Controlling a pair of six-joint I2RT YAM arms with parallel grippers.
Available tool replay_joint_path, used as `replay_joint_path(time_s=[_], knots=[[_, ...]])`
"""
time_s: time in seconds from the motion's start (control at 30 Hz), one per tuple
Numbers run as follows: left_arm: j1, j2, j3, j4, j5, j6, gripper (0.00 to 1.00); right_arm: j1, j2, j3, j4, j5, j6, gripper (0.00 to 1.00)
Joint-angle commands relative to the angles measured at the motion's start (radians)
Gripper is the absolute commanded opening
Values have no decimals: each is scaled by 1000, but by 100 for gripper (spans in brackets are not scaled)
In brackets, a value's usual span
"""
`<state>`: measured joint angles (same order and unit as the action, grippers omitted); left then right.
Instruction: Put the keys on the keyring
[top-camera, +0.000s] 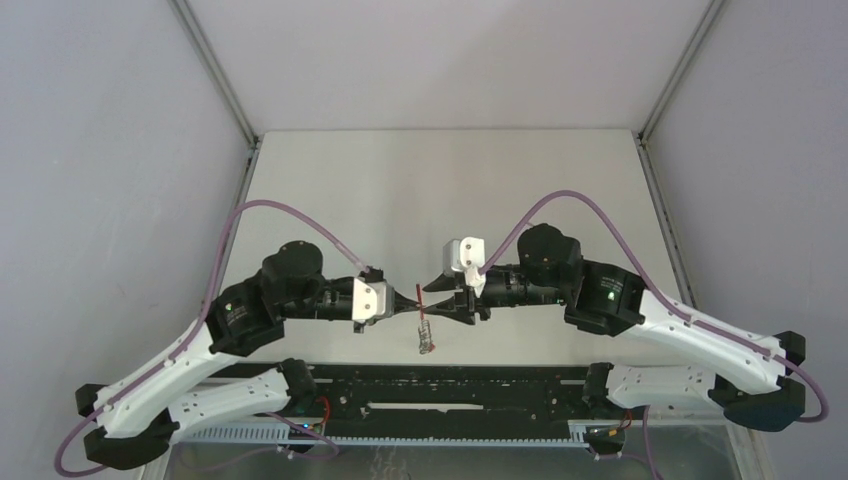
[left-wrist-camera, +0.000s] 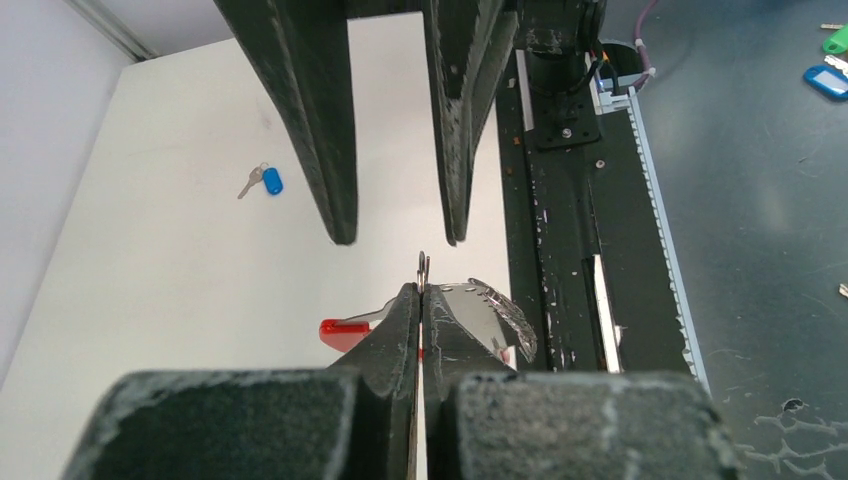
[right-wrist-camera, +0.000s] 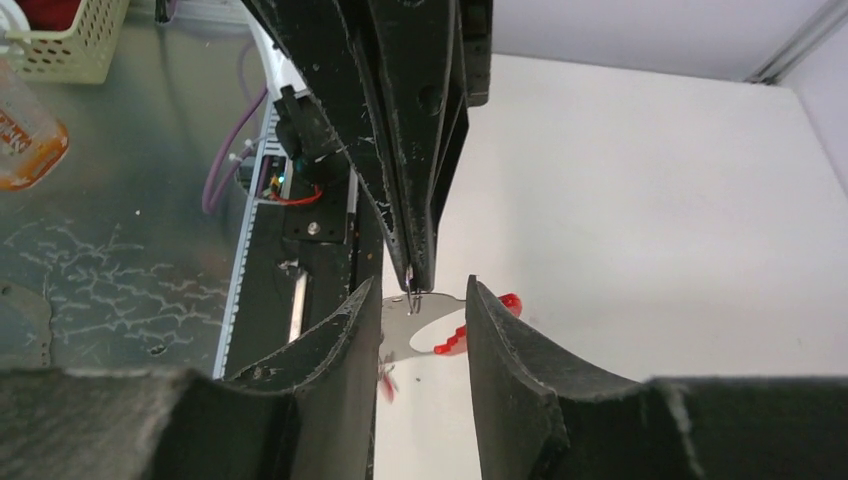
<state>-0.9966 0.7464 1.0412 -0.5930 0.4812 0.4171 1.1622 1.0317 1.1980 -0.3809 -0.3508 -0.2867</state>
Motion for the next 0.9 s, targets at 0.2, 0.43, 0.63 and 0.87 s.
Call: replay_joint_path(time_s=[0.2,0.43,0.63,0.87], knots=[[6,-12,-12,33,16,-6,0,19,50,68,-87,-20,-29,40],[6,-12,-13,25,42,6,0,19,65,71,-70,-22,-17,24],[6,-14,-13,27,56,17,0,19,77,71,-70,-7,-4,0],[8,-27,-12,21,43,7,27,15,-30,-65,118,67,71,0]])
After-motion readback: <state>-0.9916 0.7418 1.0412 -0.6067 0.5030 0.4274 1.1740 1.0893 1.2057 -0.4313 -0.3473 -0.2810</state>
